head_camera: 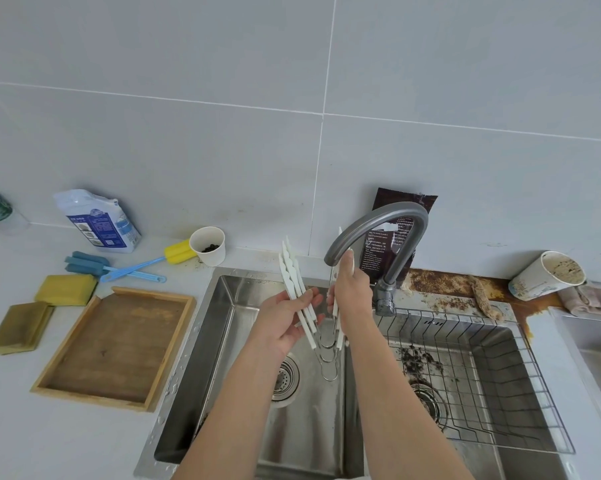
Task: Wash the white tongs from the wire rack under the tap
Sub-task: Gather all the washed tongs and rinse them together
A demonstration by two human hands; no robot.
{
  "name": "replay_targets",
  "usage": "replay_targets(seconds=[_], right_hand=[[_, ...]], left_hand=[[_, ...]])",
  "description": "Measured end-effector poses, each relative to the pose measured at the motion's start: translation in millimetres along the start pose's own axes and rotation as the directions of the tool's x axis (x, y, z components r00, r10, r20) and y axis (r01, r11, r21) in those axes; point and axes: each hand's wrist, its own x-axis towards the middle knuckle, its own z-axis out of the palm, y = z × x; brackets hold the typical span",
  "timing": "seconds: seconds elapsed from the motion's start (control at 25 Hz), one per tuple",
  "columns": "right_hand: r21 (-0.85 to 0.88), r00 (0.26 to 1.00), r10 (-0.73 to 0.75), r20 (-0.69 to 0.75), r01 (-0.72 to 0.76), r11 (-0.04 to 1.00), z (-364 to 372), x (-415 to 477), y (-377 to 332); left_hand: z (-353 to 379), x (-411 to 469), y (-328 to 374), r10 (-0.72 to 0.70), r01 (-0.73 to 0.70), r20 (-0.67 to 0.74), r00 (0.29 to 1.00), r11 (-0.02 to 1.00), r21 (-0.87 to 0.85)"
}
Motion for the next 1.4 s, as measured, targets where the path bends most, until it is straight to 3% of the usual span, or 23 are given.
replay_targets(seconds=[0.24,0.4,0.48,0.72,0.96,1.2,1.32,1.4], right_hand=[[0.009,0.989,-0.136,0.057,0.135,0.991,6.7,-0.6,3.1],[-0.074,0.999,0.026,0.044,-0.022,0.997,7.8,1.4,2.7],[-0.019,0.996,0.069,0.057,-0.068,0.998,8.4,2.3,3.0],[0.148,0.981,-0.135,0.142,0.113,0.982,13.3,0.0,5.1],[0.124,0.992,0.034,0.124,-0.049,0.991,10.1,1.3,3.8],[0.311,0.969,-0.134,0.207,0.064,0.948,4.8,-5.8,15.2],[0.296,0.930,-0.170,0.326,0.071,0.952,-0.1,-11.1,20.9],[0.249,0.950,-0.177,0.256,0.113,0.962,-2.6,-11.6,25.9]], left_hand=[[-4.5,3.2,3.8,0.028,-0.030,-0.055,0.998,0.999,-0.034],[-5.9,0.9,2.5,0.012,-0.013,-0.033,0.999,0.999,-0.047],[-6.4,0.1,2.1,0.019,-0.021,-0.036,0.999,0.999,-0.047],[-12.1,2.6,6.6,0.037,-0.042,-0.054,0.998,0.996,-0.082],[-12.9,2.4,1.4,-0.005,0.002,-0.039,0.999,0.997,-0.084],[-14.4,9.5,1.9,0.031,-0.038,-0.071,0.997,0.994,-0.105],[-13.4,11.3,-1.9,0.052,-0.058,-0.078,0.996,0.995,-0.076],[-9.6,13.8,-6.4,0.064,-0.069,-0.083,0.995,0.996,-0.064]])
